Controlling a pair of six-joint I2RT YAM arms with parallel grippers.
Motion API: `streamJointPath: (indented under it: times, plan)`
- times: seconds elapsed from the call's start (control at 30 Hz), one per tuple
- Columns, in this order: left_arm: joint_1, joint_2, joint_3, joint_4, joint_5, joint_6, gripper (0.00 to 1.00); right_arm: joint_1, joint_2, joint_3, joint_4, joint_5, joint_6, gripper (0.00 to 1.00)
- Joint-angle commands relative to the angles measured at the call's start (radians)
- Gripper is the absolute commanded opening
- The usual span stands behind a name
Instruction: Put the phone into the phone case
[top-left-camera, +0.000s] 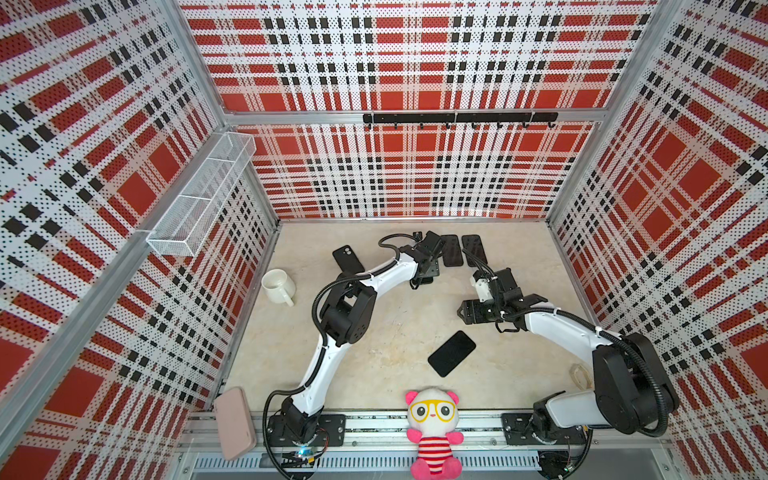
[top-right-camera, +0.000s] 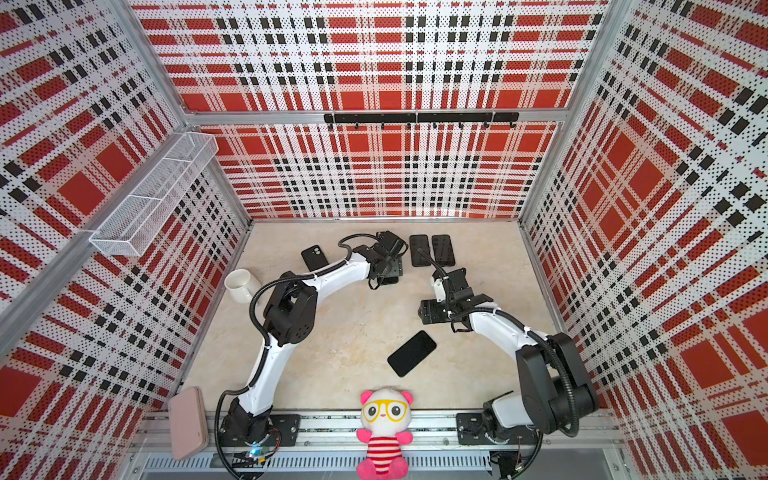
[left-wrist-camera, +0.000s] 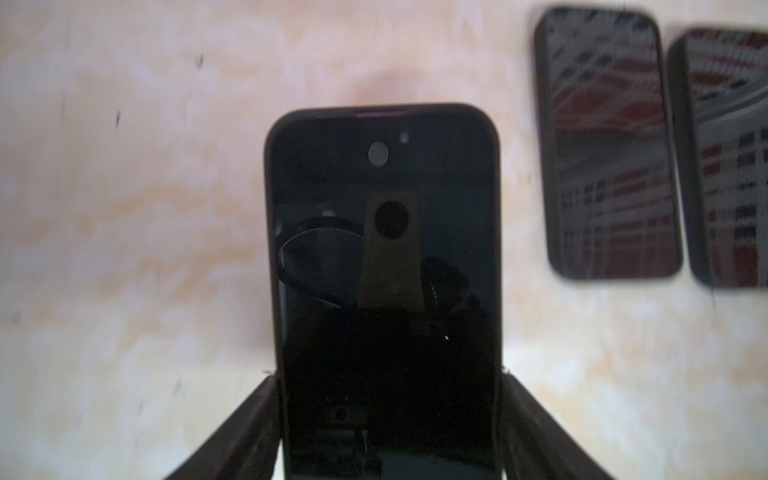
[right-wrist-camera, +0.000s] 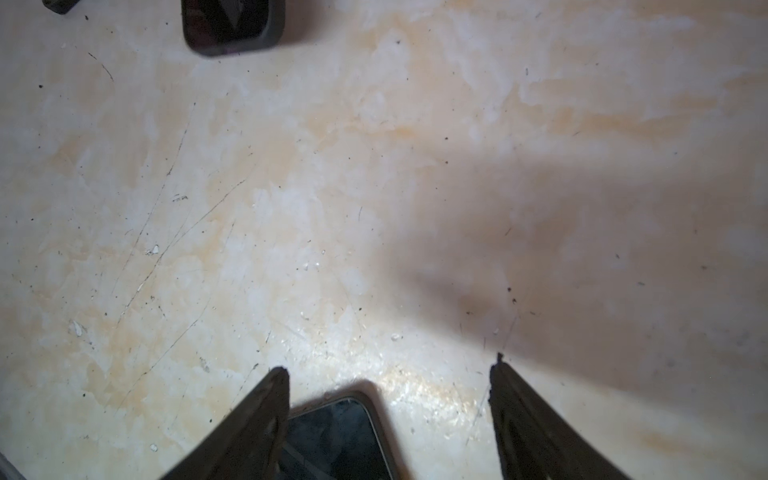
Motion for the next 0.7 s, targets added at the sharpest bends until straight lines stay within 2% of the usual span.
streamJointPath:
  times: [0.0,0.23,0.4,0.57,0.67]
  plan:
    - [0.027,0.076,0.122,0.014,0.023,0.054,0.69,-0.011,-0.024,-0.017,0.001,0.012,-0.005,0.78]
    - [0.053,0.214,0.295,0.073,0.075,0.090,0.67,-0.011,0.005,-0.016,0.008,0.009,-0.009,0.78]
    - [0.061,0.249,0.309,0.134,0.112,0.094,0.68,-0.012,0.029,-0.010,0.012,0.008,-0.011,0.78]
    - [0.059,0.272,0.298,0.148,0.144,0.101,0.82,-0.011,0.052,-0.007,0.015,0.001,-0.007,0.77]
    - [0.065,0.268,0.278,0.154,0.149,0.094,0.95,-0.011,0.049,-0.005,0.014,0.004,-0.005,0.77]
